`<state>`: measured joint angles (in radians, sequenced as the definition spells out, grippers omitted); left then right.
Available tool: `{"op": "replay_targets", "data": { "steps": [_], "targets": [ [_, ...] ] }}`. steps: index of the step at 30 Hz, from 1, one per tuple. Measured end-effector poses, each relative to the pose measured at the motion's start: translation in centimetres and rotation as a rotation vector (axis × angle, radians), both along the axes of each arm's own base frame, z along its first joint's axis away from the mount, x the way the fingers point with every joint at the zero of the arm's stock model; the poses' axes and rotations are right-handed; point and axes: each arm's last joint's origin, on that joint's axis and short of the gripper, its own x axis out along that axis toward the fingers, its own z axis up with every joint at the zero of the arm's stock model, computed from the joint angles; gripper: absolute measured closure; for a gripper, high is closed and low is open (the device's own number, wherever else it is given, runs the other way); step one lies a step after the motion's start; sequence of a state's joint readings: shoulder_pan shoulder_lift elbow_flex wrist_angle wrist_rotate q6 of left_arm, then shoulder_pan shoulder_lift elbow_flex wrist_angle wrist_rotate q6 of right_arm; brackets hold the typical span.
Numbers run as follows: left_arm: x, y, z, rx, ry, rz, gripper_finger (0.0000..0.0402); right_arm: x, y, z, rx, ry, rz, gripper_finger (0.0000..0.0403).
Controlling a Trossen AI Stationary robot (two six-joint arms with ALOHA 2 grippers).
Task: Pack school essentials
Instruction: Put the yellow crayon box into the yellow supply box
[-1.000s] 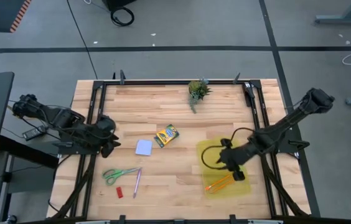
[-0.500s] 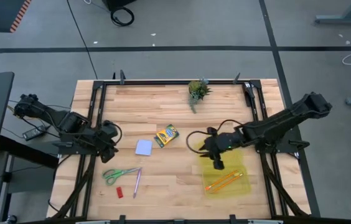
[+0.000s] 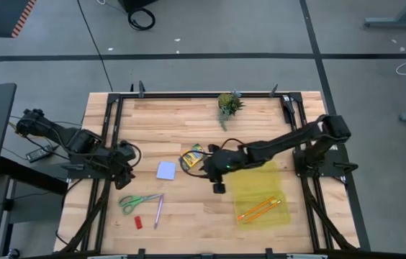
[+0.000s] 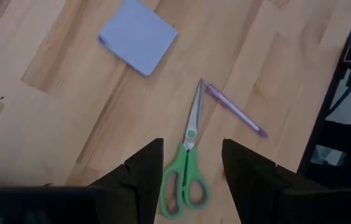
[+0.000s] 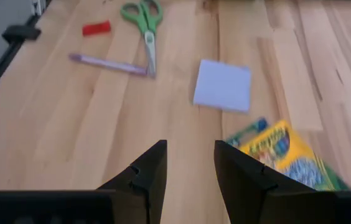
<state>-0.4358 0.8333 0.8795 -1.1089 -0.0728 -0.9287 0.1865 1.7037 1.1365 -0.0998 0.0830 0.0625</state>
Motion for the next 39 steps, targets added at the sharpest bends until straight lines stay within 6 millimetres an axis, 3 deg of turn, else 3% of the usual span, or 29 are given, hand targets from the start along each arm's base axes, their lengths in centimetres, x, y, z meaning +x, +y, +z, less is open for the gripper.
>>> {"op": "replay_targets", "data": {
  "steps": [11, 17, 23, 31, 39],
  "targets": [
    [-0.7, 0.3, 2.3, 0.034, -0.023, -0.064, 0.023, 4.7, -0.3, -0.7, 0.012, -0.017, 0.064, 0.0264],
    [-0.7, 0.3, 2.3, 0.04, -0.023, -0.074, 0.023, 7.8, 0.2, -1.7, 0.018, -0.019, 0.103, 0.0264],
    [-0.7, 0.3, 2.3, 0.027, -0.016, -0.073, 0.023, 10.6, -0.8, -2.3, -0.001, -0.013, 0.065, 0.0264],
    [-0.7, 0.3, 2.3, 0.017, -0.013, -0.076, 0.023, 10.6, -4.3, -3.5, -0.02, 0.13, -0.022, 0.024],
    [-0.7, 0.2, 2.3, 0.015, -0.02, -0.075, 0.023, 9.2, -9.2, -3.3, 0.07, 0.249, 0.046, 0.0129]
  ]
}}
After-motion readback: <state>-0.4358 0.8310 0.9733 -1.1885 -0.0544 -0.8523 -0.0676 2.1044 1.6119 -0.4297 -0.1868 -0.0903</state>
